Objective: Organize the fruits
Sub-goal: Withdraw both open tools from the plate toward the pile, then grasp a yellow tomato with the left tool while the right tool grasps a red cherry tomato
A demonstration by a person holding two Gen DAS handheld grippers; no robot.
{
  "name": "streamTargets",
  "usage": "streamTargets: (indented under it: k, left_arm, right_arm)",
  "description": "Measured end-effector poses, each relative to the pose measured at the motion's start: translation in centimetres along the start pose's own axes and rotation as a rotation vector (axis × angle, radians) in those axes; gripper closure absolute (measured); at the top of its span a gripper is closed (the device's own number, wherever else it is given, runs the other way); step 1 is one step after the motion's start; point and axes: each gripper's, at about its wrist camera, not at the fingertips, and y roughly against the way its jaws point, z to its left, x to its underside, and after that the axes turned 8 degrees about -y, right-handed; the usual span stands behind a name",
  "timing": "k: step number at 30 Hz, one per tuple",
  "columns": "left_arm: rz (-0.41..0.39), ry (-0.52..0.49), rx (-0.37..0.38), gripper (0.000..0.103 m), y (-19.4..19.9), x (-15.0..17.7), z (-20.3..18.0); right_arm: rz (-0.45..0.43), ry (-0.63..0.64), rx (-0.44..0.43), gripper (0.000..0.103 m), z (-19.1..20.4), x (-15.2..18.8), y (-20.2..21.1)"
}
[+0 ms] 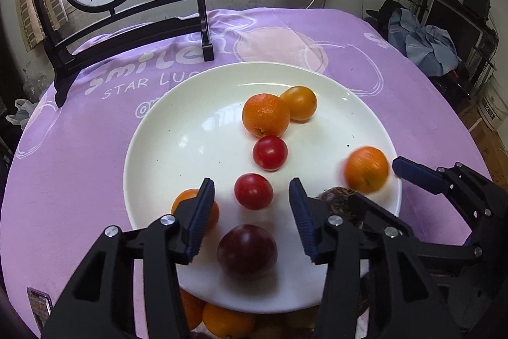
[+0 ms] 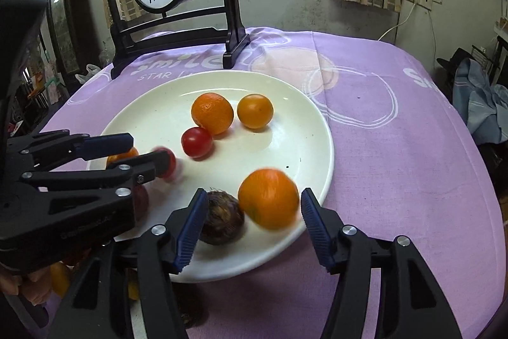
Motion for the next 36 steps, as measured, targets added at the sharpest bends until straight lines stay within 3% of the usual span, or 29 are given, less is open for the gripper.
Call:
streamTargets:
  k: [3,5,7,14,36]
  left_arm:
    - [-0.026,-0.016,-0.004,0.053,1.8,0.8,0.0]
    - [-0.044,-0.014,-0.013,0.044,3.0,1.5,0.2]
    - [-0.058,-0.005,-0.013,0.042,4.2,2.4,0.6]
    - [-0.055,0.027,-0.005,0.041,6.7,6.0,2.1]
    - [-0.016,0.076,0.024,0.034,9.7,15.0,2.9]
  right_arm:
    - [0.001,0.008,-0.004,0.041,0.0,0.3,0.8]
    - [-0.003,0.006,-0.008,0.041,-0.1,0.5,1.5]
    - [-0.010,0.002,-0.017,0.042,-0.3,0.8,2.5]
    - [-0.030,-0.004,-0.013,0.041,-0.9,2.7,5.6]
    - [0.068,0.019,-0.042,0.041,1.8,10.3,8.1]
